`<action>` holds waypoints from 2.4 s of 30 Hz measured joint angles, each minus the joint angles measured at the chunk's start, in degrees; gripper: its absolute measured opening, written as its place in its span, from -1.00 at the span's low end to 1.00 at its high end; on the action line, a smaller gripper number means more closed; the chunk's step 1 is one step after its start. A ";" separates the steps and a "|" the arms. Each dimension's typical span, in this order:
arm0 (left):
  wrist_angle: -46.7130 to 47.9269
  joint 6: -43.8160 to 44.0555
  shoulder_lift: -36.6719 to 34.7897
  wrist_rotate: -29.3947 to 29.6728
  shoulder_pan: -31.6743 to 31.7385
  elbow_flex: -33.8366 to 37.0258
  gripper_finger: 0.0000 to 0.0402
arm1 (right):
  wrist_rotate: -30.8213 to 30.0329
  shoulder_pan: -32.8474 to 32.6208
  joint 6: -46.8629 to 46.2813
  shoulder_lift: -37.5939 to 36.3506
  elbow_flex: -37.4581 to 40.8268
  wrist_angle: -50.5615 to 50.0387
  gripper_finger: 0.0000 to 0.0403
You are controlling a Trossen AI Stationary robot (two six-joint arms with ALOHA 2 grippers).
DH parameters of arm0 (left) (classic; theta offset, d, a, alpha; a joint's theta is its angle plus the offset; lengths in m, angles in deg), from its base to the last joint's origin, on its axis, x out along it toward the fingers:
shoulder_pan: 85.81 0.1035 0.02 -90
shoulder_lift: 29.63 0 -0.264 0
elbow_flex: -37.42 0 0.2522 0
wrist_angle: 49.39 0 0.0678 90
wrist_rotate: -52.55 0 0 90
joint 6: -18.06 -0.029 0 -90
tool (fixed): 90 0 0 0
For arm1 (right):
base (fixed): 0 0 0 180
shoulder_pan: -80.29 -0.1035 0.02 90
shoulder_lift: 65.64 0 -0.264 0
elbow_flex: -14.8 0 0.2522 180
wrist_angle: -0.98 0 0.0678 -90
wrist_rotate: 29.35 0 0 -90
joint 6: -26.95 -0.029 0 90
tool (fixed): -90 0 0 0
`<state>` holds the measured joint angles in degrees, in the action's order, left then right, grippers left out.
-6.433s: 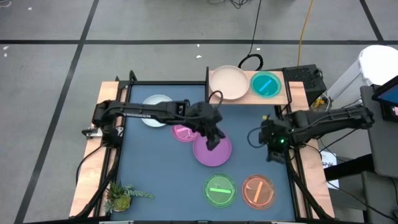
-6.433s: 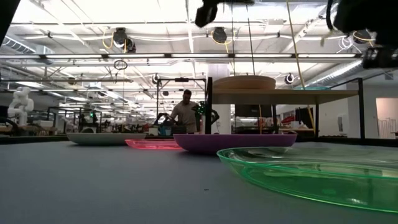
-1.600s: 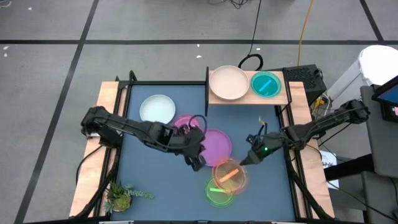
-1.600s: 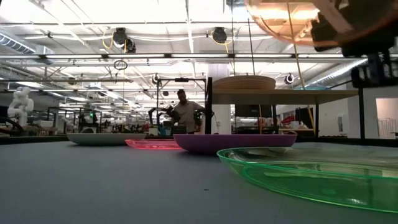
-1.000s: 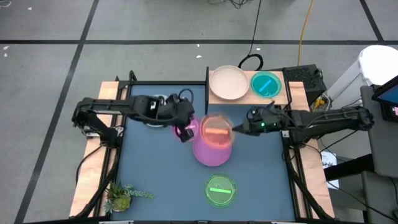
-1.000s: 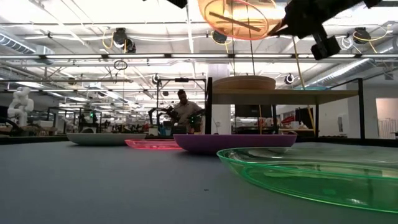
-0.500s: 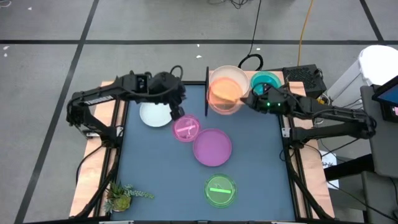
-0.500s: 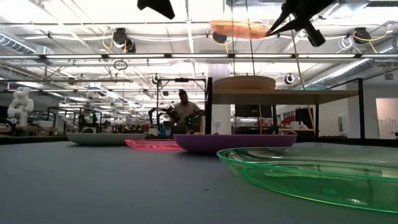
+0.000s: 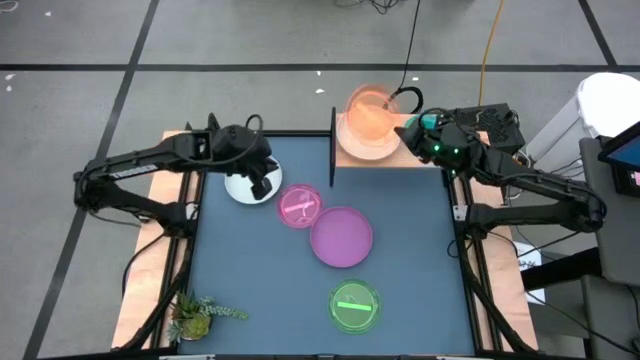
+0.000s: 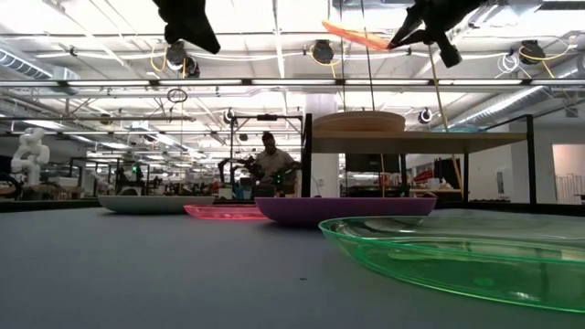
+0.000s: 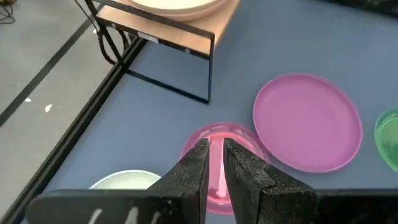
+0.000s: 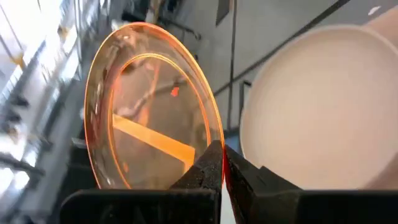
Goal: Place and stack plates onto a shelf
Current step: Stack the small orange plate on the small blue plate on the shelf
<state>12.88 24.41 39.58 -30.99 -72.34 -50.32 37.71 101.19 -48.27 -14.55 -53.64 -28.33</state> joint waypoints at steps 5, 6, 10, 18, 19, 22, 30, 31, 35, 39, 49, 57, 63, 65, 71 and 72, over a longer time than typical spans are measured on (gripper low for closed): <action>-2.29 1.31 -2.19 0.14 0.04 2.27 -0.73 | -2.59 2.27 -1.31 -0.04 0.00 4.27 -1.00; -2.37 1.27 -2.28 0.61 0.02 2.27 -0.73 | -3.16 2.81 -0.99 -0.08 0.00 4.56 -1.00; -2.43 1.22 -2.16 1.27 0.24 2.27 -0.73 | -5.72 5.32 -4.15 -0.25 0.00 2.59 -1.00; -6.06 0.56 -2.18 1.67 2.75 2.27 -0.73 | -6.03 9.58 -5.53 -2.07 0.02 -1.73 -1.00; -6.58 0.08 -2.18 1.72 3.23 2.27 -0.73 | -6.27 10.07 -5.54 -2.59 0.02 -2.20 -1.00; -7.31 -0.49 -2.16 1.72 4.60 2.27 -0.73 | -7.31 11.07 -5.72 -4.55 0.02 -6.03 -1.00; -8.33 -0.42 -2.16 1.68 6.96 2.27 -0.73 | -10.12 12.52 -10.75 -8.71 0.02 -17.82 -1.00; -8.34 -0.43 -2.16 1.67 7.15 2.27 -0.73 | -10.56 12.52 -10.99 -8.84 0.02 -18.65 -1.00; -8.55 -0.75 -1.67 1.71 7.52 2.27 -0.73 | -11.82 12.54 -11.77 -8.81 0.02 -22.20 -1.00; -8.53 -0.77 -1.71 1.66 7.52 2.27 -0.73 | -13.38 12.54 -14.94 -8.63 0.04 -27.02 -1.00; -8.50 0.11 -1.68 1.66 7.52 2.25 -0.73 | -17.46 15.08 -20.36 -8.39 2.39 -32.75 -1.00; -8.50 0.15 -1.68 1.64 7.52 2.25 -0.73 | -13.26 16.23 -23.49 -8.39 6.37 -32.26 -1.00; -8.50 0.15 -1.68 1.62 7.52 2.25 -0.73 | -12.94 16.23 -25.87 -8.39 9.06 -30.27 -1.00; -8.50 0.15 -1.68 1.62 7.52 2.25 -0.73 | -12.90 16.23 -26.41 -8.39 9.88 -30.08 -1.00; -8.47 0.15 -1.68 1.62 7.52 2.25 -0.73 | -12.77 16.23 -26.53 -8.41 11.09 -29.17 -1.00; -8.48 0.15 -1.68 1.62 7.52 2.25 -0.73 | -12.77 16.23 -26.75 -8.41 11.18 -29.16 -1.00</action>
<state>4.40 24.56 37.90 -29.37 -64.82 -48.06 24.94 117.42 -75.02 -22.97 -42.46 -57.49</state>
